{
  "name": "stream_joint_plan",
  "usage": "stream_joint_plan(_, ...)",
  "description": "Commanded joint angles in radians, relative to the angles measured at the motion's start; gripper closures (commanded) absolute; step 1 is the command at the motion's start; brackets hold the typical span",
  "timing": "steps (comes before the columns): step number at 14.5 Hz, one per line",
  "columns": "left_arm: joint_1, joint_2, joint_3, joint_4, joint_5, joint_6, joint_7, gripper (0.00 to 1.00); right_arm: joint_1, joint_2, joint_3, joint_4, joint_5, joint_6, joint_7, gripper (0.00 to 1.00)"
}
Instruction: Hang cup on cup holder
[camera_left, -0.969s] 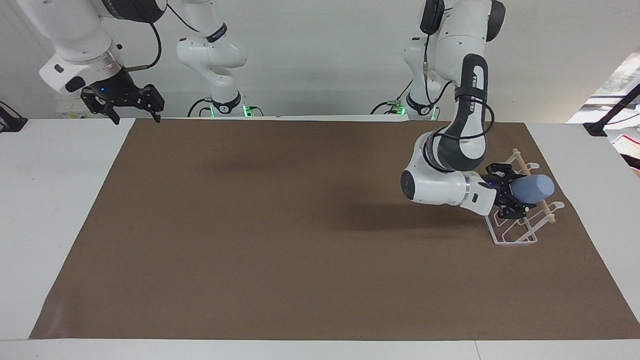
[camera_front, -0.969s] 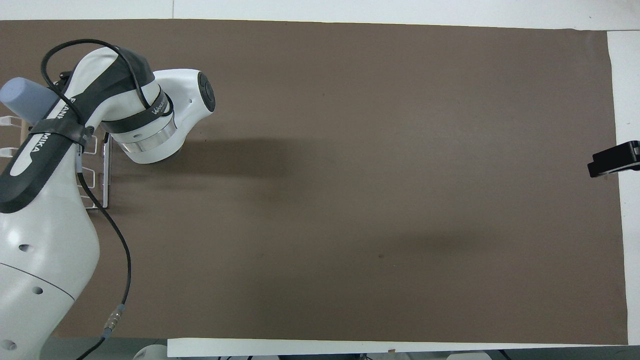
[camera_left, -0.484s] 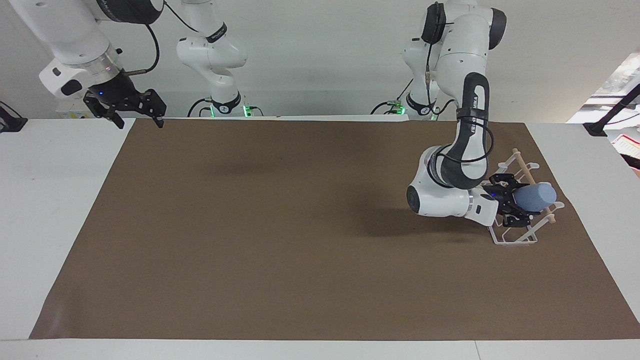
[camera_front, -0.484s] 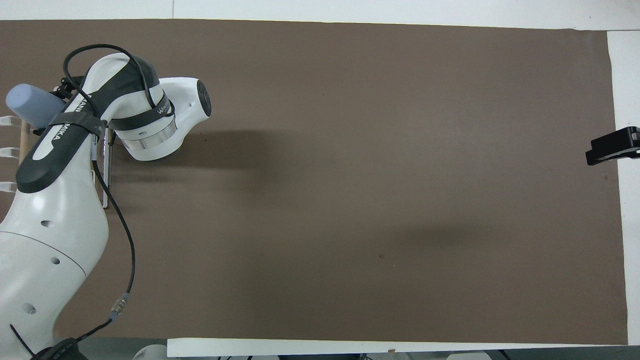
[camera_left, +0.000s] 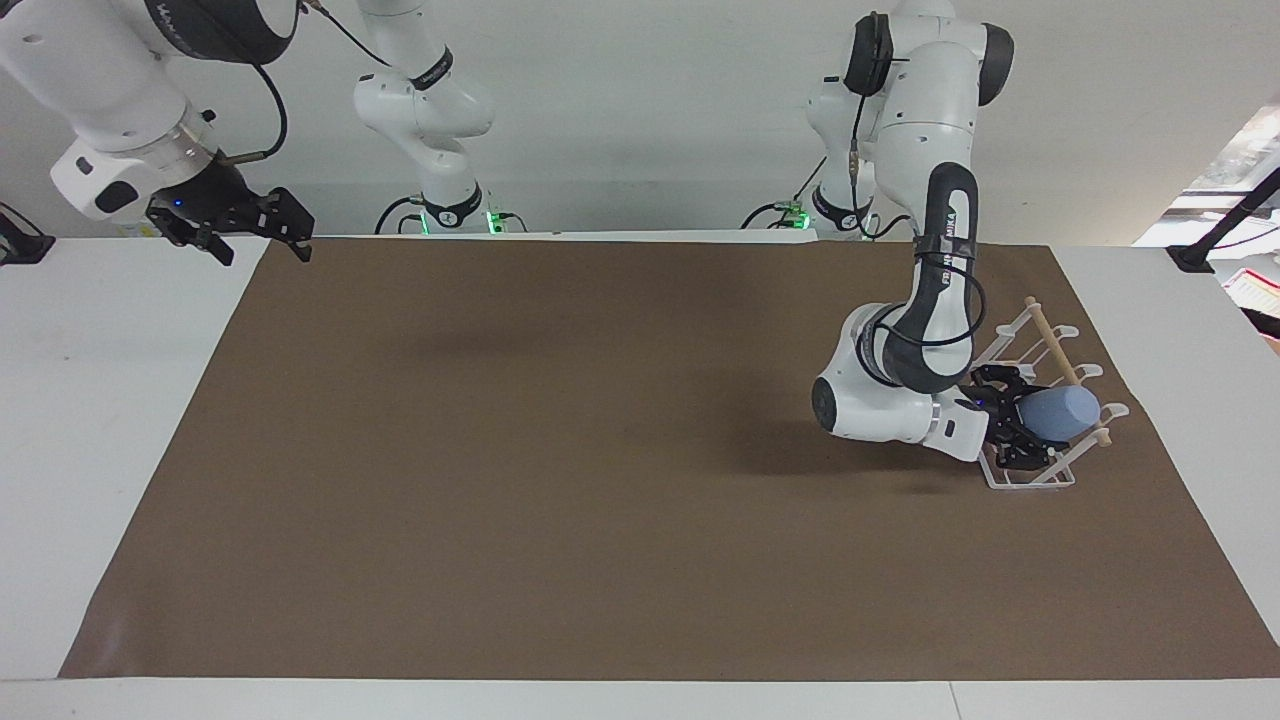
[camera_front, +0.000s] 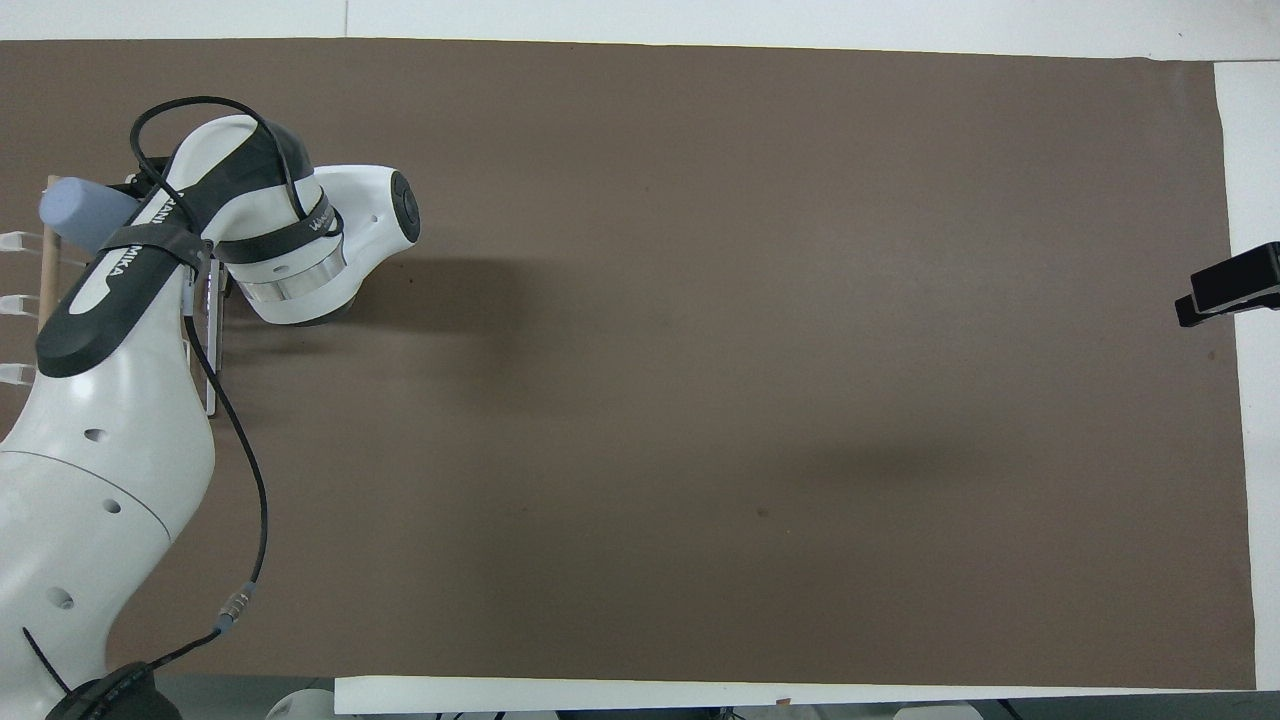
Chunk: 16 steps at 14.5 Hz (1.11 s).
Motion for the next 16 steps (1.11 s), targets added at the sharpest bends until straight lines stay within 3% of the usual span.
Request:
stream_joint_plan(1, 0.001, -0.012, -0.004, 0.042, -0.079, -0.023, -0.007, 0.00, 0.004, -0.036, 0.007, -0.030, -0.017, -0.008, 0.008, 0.01)
stream_joint_plan(3, -0.008, -0.036, -0.002, 0.078, -0.111, -0.038, 0.003, 0.00, 0.002, -0.036, 0.007, -0.030, -0.017, -0.004, 0.012, 0.01)
stream_joint_plan(8, 0.026, -0.137, -0.007, 0.090, -0.150, -0.060, 0.292, 0.00, -0.008, -0.038, 0.007, -0.038, -0.002, -0.003, 0.009, 0.01)
stream_joint_plan(11, 0.063, -0.268, -0.002, 0.086, -0.290, -0.040, 0.514, 0.00, 0.002, -0.039, 0.007, -0.038, -0.002, -0.008, 0.005, 0.01)
stream_joint_plan(16, 0.118, -0.370, -0.007, 0.047, -0.546, -0.003, 0.896, 0.00, -0.001, -0.039, 0.007, -0.038, -0.002, -0.008, 0.005, 0.01)
